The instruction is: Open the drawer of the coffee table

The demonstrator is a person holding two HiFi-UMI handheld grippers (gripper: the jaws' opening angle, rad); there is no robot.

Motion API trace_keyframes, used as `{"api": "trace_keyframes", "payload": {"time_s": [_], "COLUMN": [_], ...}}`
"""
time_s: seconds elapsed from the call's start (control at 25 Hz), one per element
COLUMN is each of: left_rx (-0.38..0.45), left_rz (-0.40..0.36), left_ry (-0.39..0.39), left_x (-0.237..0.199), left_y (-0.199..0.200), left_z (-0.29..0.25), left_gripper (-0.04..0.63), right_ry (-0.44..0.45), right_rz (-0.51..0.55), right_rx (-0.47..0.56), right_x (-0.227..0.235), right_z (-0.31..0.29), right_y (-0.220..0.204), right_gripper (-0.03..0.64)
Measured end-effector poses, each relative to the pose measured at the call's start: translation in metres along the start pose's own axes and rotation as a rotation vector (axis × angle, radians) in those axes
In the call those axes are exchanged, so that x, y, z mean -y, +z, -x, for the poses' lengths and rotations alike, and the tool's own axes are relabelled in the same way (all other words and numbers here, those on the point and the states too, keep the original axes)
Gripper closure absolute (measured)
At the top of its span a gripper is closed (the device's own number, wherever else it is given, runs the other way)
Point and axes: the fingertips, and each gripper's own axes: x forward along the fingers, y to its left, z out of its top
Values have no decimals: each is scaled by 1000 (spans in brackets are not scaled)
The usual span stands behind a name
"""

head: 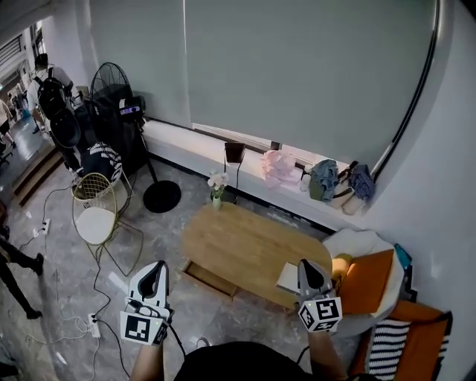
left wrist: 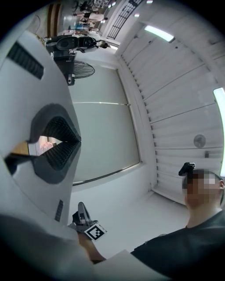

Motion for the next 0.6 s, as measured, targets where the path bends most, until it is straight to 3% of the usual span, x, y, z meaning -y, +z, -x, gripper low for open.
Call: {"api": "trace_keyframes", "payload": {"time_s": [0.16, 0.44, 0.6], "left_rx": [-24, -31, -28], "left_rz": [-35, -2, 7], "left_ry": [0, 73, 72], "left_x": [8, -10, -4], "left_y": [-2, -7, -8], "left_z": [5, 19, 24], "left_gripper": [588, 588, 588], "right_ry": [-10, 15, 35], "right_rz": [-26, -13, 7], "right_rx": [-20, 2, 12], "right_x": [-1, -12, -16], "right_z": [6, -2, -3], "right_y": [-13, 4, 15], "right_gripper": [612, 612, 612]}}
